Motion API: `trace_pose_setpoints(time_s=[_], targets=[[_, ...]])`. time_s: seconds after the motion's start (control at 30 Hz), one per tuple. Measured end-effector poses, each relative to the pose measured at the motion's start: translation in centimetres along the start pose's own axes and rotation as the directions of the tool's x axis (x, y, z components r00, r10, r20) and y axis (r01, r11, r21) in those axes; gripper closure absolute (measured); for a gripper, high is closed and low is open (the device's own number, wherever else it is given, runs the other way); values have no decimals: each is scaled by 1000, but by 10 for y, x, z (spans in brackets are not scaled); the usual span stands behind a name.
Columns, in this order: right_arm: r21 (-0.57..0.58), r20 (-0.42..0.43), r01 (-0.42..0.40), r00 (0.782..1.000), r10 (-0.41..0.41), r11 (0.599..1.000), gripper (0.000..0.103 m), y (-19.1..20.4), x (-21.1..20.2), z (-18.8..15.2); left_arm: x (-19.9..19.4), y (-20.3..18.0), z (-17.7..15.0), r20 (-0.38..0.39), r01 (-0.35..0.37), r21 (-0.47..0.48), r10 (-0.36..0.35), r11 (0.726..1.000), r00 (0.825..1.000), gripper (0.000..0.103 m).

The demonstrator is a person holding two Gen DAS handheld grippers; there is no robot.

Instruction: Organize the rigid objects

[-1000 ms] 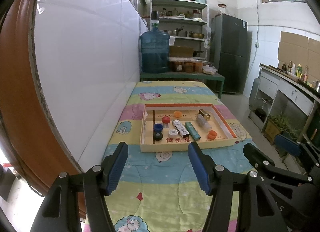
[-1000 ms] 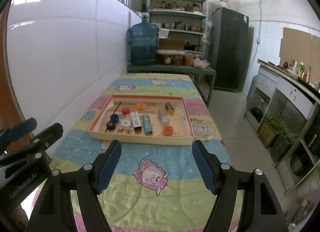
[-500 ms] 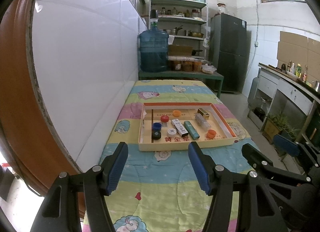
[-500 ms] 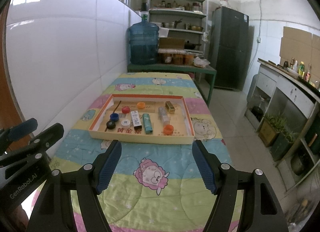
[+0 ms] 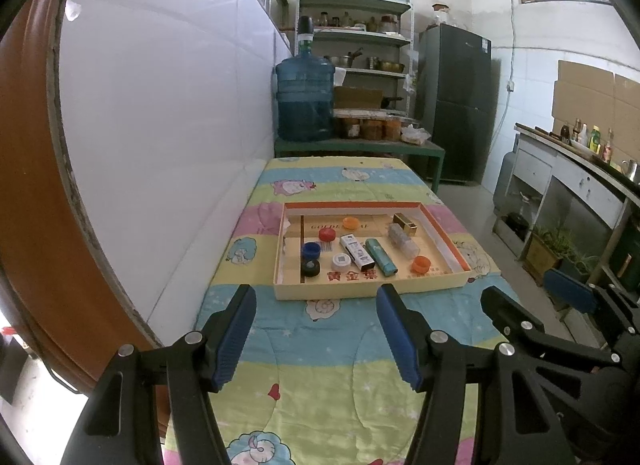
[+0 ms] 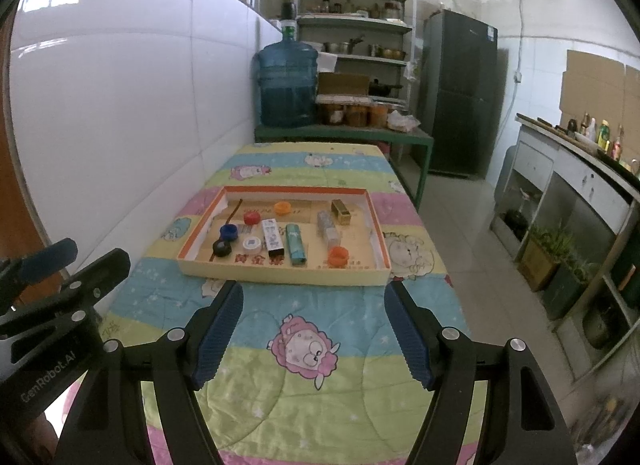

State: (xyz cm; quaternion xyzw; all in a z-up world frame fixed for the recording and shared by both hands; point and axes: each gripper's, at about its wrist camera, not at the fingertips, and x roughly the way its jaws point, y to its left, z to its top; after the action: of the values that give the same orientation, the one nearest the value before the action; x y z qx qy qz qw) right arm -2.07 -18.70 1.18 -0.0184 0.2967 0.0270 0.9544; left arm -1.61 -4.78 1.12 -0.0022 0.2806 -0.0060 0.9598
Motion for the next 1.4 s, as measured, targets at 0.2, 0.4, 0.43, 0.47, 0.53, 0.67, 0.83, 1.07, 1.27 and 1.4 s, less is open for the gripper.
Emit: trace_pose_setpoints(time_s=[0.2,0.4,0.43,0.47,0.53,0.67,0.83,1.07,1.27,1.4], targets=[[1,-2,-1,1000,1,1000,28,-1,2,-1,0,-1,-1,-3,1,1,-1,1000,1000,40],[4,-4,-1,1000,1,1000,28,-1,4,-2,-1,-3,-3,-5,3,-1,-3,1000,1000,40],[4,-4,-1,1000,1,1000,28,0,5,-3,0,-1,-2,-5,2,0,-2,1000,1000,40],[3,-5,0,1000,0,1000,28,-1,4,-2,-1,-2,-2,-6,1,2,-1,1000,1000,40],[5,-5,-2,1000,2,1000,28,0,5,-3,-2,-3,-3,-6,1,1,-1,1000,1000,40],[3,-5,-2,1000,2,1000,28,0,5,-3,-2,-3,-4,-6,1,0,-1,1000,1000,40],[4,-6,-3,1000,3,1000,28,-1,5,-2,-2,-2,-3,-7,3,1,-3,1000,1000,40],[5,-7,-3,1000,3,1000,28,-1,6,-3,-2,-3,-3,-8,2,0,-2,1000,1000,40],[5,-7,-3,1000,3,1000,28,-1,6,-2,-2,-2,-2,-9,2,-1,-2,1000,1000,40],[6,-7,-4,1000,4,1000,28,-1,6,-2,-2,-2,-2,-9,2,0,-2,1000,1000,40]])
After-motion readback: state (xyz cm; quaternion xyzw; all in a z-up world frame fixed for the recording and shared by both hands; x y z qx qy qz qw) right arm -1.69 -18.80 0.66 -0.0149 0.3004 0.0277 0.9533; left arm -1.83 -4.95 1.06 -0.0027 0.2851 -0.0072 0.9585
